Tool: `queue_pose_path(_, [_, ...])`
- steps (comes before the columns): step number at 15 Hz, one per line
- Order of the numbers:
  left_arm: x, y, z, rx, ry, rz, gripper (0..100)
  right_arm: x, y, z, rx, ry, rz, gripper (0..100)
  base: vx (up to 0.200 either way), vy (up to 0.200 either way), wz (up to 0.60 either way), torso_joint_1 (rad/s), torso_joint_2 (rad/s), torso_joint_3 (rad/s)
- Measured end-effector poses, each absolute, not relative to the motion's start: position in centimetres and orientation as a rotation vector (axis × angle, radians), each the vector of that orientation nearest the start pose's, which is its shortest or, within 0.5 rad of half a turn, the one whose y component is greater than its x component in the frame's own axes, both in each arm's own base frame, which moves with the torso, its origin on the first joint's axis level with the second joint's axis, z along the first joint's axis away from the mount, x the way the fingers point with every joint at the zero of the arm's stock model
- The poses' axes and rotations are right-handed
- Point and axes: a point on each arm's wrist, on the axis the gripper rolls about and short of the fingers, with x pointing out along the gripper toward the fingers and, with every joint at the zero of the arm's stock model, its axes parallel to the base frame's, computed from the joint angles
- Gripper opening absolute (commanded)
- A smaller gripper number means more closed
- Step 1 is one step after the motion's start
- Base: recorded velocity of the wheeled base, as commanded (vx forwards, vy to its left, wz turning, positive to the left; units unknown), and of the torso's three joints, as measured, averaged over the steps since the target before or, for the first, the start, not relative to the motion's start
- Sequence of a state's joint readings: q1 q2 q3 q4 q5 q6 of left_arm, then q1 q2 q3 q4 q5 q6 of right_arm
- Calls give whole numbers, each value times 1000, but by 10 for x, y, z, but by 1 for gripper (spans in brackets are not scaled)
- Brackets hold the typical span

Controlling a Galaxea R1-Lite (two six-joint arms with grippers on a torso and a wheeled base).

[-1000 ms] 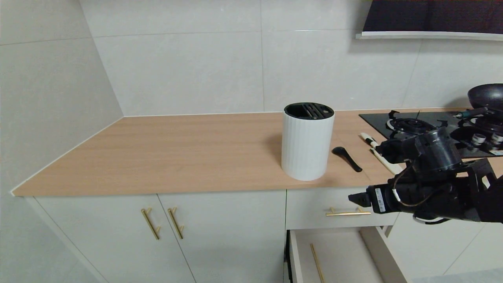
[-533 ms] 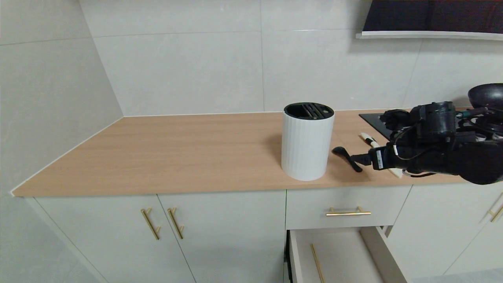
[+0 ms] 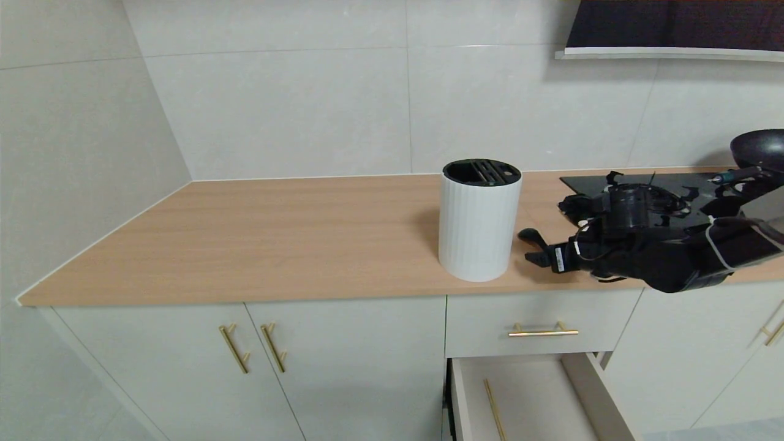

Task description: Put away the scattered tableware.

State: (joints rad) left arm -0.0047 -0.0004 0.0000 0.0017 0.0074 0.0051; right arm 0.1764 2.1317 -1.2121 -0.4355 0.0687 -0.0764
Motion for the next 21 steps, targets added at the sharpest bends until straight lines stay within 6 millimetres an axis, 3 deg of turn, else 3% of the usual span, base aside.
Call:
queue_pose_path(11, [-23, 0, 75, 5, 1, 3, 100, 431, 65, 90, -73, 493, 252, 100, 0, 0, 0, 0, 0, 0])
queue_pose_path(12, [-23, 0, 75, 5, 1, 3, 100, 432, 65, 89, -60, 493, 252, 0, 0, 0, 0, 0, 0, 0])
queue_pose_path(21, [-23, 0, 75, 5, 1, 3, 100, 437, 64, 80, -50, 508, 243, 0, 0, 0, 0, 0, 0, 0])
